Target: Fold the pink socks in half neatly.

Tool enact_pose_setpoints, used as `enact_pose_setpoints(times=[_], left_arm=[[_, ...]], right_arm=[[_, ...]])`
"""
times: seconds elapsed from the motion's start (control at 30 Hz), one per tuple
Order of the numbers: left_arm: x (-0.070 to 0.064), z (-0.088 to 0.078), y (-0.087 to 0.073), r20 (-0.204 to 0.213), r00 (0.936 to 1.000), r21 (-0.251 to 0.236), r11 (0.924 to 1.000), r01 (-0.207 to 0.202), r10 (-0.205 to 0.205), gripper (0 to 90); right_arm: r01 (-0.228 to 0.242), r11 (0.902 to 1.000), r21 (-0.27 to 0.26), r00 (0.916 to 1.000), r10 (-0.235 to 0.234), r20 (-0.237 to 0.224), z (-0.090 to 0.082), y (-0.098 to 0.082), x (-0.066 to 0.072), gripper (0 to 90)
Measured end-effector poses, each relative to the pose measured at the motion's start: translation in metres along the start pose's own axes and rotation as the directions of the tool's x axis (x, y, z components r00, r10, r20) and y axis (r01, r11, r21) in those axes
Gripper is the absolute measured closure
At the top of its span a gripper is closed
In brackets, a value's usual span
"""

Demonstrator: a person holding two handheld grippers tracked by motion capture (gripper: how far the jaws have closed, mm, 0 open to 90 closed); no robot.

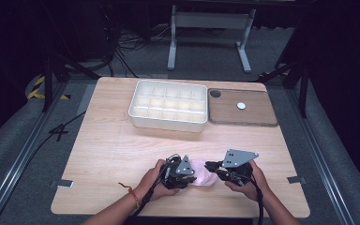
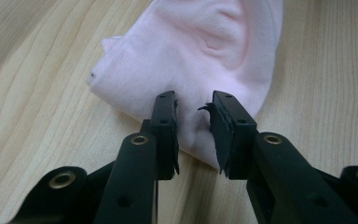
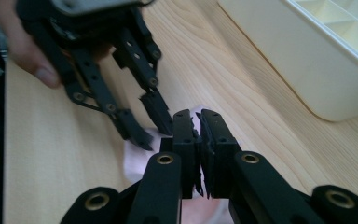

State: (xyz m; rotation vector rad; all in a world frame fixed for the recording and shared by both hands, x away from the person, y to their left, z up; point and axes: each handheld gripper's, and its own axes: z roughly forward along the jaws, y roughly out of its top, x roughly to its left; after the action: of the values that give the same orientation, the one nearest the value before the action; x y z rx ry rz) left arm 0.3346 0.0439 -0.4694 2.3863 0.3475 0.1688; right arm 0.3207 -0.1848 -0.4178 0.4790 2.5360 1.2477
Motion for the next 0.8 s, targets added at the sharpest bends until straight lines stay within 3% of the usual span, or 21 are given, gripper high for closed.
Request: enact_pose_setpoints(times=[0.1, 0.23, 0.4, 0.6, 0.7, 0.8], left_arm=[[0.000, 0.001, -0.001, 0.006, 0.9998, -0.009, 0.9998, 0.017, -0.017, 71.1], [-0.001, 0.000, 0.000, -0.006, 1.0000, 0.004, 1.0000, 0.004, -0.004, 71.1], [0.001, 0.000, -0.001, 0.008, 0.9999, -0.004, 0.9999, 0.014, -0.014, 71.1], [0.001, 0.000, -0.003, 0.010, 0.9996, -0.013, 0.9995, 0.028, -0.028, 71.2], [0.002, 0.000, -0.003, 0.013, 0.9994, -0.019, 0.9993, 0.031, -0.031, 71.1], [0.003, 0.000, -0.003, 0.018, 0.9995, -0.013, 0.9996, 0.025, -0.025, 71.0]], right_arm=[[0.009, 0.9982, 0.060, 0.9998, -0.008, -0.019, 0.009, -0.003, 0.005, 85.5], [0.004, 0.9928, 0.119, 0.9999, -0.003, -0.012, 0.016, -0.014, 0.003, 85.7], [-0.027, 0.9882, 0.151, 0.9996, 0.027, 0.003, 0.016, -0.023, -0.001, 86.0], [-0.018, 0.9766, 0.214, 0.9996, 0.013, 0.026, 0.016, -0.034, 0.001, 85.7], [-0.032, 0.9726, 0.230, 0.9992, 0.026, 0.030, 0.017, -0.042, 0.001, 85.5], [-0.044, 0.9749, 0.218, 0.9988, 0.038, 0.030, 0.019, -0.045, 0.000, 85.7]])
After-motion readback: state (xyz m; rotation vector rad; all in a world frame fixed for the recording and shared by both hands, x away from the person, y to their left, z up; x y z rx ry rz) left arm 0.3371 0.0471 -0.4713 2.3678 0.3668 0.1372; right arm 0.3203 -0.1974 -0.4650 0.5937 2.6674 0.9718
